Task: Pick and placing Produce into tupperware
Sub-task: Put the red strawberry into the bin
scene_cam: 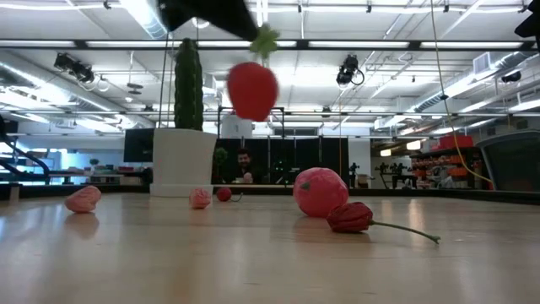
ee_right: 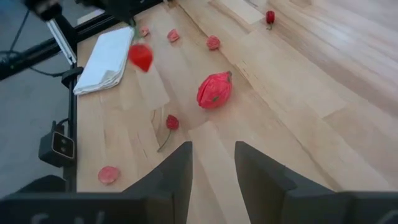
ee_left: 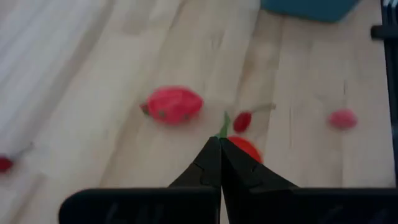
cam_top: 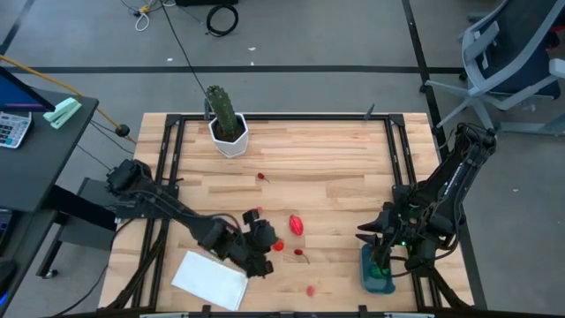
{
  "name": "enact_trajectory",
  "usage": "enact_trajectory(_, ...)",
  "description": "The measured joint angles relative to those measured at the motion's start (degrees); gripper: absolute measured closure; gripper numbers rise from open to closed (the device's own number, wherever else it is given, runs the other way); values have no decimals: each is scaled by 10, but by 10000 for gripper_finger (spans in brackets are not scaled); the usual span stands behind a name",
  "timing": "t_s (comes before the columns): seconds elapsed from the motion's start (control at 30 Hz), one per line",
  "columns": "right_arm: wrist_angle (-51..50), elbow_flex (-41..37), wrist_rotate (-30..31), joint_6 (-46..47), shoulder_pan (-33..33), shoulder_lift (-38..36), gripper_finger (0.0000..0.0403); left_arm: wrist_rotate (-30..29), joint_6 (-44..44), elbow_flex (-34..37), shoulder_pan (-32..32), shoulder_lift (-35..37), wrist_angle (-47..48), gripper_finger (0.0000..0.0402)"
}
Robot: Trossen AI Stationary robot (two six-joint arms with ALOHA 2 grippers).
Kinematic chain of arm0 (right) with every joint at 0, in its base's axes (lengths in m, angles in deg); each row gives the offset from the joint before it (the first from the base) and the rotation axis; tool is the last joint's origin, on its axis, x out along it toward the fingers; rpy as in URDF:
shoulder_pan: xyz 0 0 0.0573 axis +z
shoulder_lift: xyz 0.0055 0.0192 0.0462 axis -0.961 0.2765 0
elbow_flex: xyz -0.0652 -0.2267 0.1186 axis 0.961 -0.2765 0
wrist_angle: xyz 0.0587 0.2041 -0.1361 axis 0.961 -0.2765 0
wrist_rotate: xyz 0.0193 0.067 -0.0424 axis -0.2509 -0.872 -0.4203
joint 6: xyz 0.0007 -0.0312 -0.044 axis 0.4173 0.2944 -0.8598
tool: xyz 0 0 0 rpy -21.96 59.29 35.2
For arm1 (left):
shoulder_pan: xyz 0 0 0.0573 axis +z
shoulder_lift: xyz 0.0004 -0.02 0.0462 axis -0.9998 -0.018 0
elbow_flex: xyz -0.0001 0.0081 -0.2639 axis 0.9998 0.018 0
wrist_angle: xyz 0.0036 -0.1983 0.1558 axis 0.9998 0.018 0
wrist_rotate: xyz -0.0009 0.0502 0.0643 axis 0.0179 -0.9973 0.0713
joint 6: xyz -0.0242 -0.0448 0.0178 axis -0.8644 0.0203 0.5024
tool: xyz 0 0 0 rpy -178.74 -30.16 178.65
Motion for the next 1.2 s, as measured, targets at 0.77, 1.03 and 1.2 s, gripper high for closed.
enact_trajectory(0.77,-142,0,111,-89,0,-160,315,100,224,-24,119,-19,-349,399)
enact_trajectory(1.03,-148,0,135,-89,0,-178,312,199,236,-23,145,-126,-576,400)
enact_trajectory(1.2,-149,0,135,-90,0,-178,312,230,222,-90,153,-205,-604,400)
